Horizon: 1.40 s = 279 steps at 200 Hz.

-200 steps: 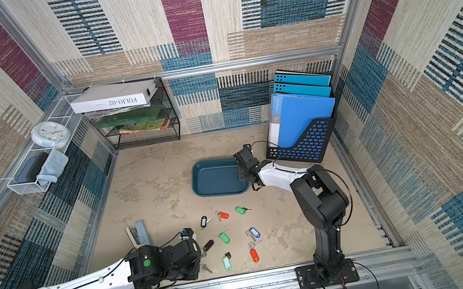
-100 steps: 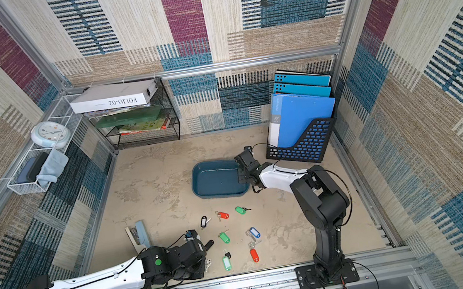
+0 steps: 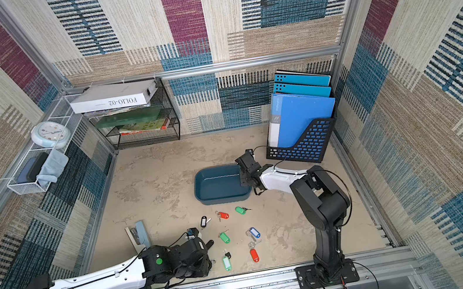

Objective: Take the keys out of the storage box
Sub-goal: Place the storage box at the center of the board, then adjust the key at the center of the board.

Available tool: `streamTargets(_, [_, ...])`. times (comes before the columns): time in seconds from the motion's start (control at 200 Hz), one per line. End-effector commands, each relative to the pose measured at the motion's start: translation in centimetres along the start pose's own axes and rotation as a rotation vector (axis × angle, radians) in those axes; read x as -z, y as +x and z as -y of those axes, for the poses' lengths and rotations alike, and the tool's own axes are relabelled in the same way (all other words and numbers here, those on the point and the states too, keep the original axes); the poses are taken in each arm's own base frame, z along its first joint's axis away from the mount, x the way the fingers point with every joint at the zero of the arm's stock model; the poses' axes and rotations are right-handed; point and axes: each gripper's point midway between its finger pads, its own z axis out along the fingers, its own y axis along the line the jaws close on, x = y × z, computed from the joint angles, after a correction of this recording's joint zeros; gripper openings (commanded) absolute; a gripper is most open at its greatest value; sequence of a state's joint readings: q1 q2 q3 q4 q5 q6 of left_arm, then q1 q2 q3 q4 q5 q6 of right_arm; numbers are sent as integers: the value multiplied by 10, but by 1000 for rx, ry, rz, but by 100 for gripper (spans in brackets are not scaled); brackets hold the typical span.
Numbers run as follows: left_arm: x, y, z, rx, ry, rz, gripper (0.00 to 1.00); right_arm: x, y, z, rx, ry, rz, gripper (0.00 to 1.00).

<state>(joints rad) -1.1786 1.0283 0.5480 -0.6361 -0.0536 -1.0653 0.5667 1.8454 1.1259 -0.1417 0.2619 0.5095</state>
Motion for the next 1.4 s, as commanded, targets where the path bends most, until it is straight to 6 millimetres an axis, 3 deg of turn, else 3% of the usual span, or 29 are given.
streamTargets(0.0, [11, -9, -12, -19, -50, 49, 64, 4, 9, 7, 24, 23, -33, 0])
streamTargets(0.235, [17, -29, -11, -44, -80, 73, 68, 11, 5, 6, 25, 16, -20, 0])
streamTargets(0.386, [0, -42, -13, -60, -176, 59, 60, 21, 3, 9, 22, 16, -3, 26])
streamTargets(0.616, [-29, -55, -7, -129, -302, 10, 68, 37, 5, 14, 21, -1, 17, 49])
streamTargets(0.776, [-45, -58, -17, -119, -358, -14, 45, 45, 8, 15, 19, -22, 23, 57])
streamTargets(0.982, [-54, -63, -20, -101, -352, -9, 36, 58, 11, 20, 16, -27, 36, 60])
streamTargets(1.167, [-49, -66, -24, -99, -361, 17, 35, 66, 15, 24, 11, -27, 36, 61])
streamTargets(1.302, [-43, -71, -27, -100, -369, 35, 19, 75, 18, 28, 3, -31, 44, 61])
streamTargets(1.393, [-37, -74, -24, -115, -360, 51, 19, 82, 19, 31, -4, -34, 56, 63])
